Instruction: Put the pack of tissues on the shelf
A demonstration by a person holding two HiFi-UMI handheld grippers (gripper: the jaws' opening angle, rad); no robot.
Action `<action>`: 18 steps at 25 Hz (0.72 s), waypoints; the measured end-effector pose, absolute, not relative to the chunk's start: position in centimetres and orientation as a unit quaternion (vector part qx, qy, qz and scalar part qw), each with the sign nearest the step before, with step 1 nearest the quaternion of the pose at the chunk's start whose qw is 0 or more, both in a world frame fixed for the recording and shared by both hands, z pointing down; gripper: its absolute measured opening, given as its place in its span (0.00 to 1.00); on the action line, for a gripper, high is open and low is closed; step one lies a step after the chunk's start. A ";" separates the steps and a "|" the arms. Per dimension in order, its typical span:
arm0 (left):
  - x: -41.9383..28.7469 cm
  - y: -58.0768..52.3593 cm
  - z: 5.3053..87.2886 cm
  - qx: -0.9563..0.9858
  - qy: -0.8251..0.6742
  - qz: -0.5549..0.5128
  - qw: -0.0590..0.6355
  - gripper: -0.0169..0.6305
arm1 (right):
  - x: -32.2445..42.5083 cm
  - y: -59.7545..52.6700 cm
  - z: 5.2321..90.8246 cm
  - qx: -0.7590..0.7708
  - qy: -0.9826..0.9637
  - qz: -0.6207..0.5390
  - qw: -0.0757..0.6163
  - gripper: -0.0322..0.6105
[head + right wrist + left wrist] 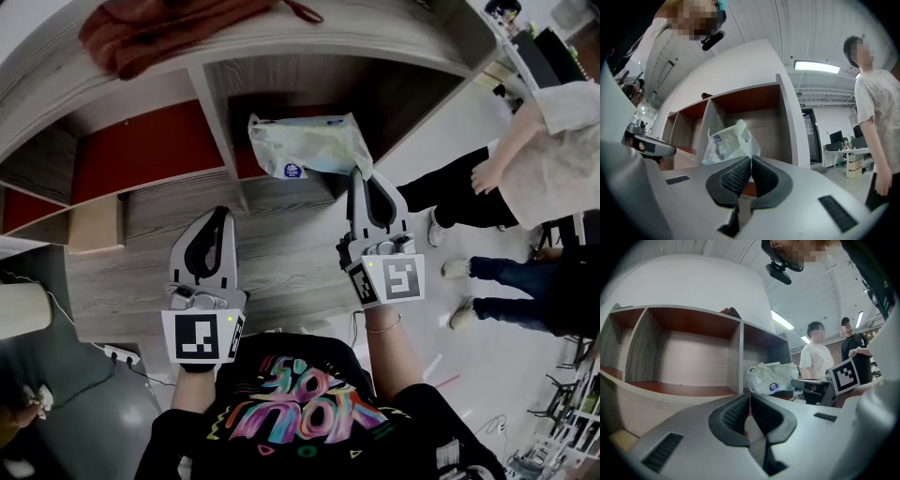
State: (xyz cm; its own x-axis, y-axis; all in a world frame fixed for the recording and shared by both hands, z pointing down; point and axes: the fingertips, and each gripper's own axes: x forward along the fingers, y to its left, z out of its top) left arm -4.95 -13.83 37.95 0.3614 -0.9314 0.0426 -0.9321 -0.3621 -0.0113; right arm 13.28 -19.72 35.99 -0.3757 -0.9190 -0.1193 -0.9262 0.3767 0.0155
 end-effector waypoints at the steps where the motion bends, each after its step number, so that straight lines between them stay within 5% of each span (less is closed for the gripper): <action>1: -5.0 -13.9 38.1 0.824 -0.566 0.021 0.008 0.08 | 13.3 -20.0 36.1 -0.558 0.828 0.040 0.045 0.08; 18: -5.9 -14.2 38.9 0.816 -0.577 0.019 0.021 0.08 | 12.9 -23.3 39.6 -0.576 0.817 0.030 0.021 0.08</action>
